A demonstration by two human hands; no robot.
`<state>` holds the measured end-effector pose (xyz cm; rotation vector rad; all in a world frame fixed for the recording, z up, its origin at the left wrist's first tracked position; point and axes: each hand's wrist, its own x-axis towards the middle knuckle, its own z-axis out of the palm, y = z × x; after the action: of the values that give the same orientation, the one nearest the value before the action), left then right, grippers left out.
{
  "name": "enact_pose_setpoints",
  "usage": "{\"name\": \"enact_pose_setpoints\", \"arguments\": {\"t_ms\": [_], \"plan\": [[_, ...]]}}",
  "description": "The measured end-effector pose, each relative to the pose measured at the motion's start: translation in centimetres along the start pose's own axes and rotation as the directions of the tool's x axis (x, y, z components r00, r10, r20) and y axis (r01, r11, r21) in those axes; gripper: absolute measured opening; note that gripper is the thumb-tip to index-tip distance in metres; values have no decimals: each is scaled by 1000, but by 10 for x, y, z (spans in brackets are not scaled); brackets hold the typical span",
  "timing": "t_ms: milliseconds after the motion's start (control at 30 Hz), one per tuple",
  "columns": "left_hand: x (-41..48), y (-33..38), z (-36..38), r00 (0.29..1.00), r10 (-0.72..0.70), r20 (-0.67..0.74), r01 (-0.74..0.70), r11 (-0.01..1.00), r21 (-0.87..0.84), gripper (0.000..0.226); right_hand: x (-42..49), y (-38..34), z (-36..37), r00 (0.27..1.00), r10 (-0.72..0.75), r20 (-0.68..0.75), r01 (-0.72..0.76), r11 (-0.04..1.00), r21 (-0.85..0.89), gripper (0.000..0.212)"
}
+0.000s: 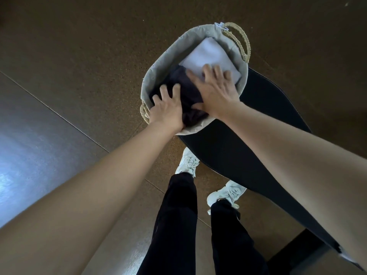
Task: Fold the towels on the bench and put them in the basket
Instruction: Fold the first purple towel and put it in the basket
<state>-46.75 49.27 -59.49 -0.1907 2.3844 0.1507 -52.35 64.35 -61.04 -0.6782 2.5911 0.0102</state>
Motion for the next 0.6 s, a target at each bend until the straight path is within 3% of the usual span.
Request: {"name": "enact_pose_setpoints", "arguments": {"t_ms": [167, 333, 400, 500, 533, 600], "plan": [[17, 0, 3, 998, -34, 49, 38, 996, -85, 110, 6, 15, 0, 998, -11, 57, 12, 1000, -22, 97], [16, 0, 2, 990, -51, 129, 70, 987, -148, 119, 6, 13, -1, 995, 11, 100, -13, 1000, 14, 97], [9, 4, -2, 997, -73, 18, 75, 971, -229, 92, 5, 14, -3, 995, 10, 101, -14, 999, 42, 97], [0, 3, -6, 952, -13, -305, -105, 924, -367, 41, -3, 19, -4, 998, -32, 59, 29, 998, 49, 98], [-1, 2, -5, 941, 29, -336, -163, 911, -380, 42, -7, 22, -3, 998, -49, 50, 47, 998, 46, 101], [1, 2, 0, 957, 116, -267, -203, 922, -328, 73, -13, 26, -2, 997, -69, 39, 68, 997, 41, 105]]}}
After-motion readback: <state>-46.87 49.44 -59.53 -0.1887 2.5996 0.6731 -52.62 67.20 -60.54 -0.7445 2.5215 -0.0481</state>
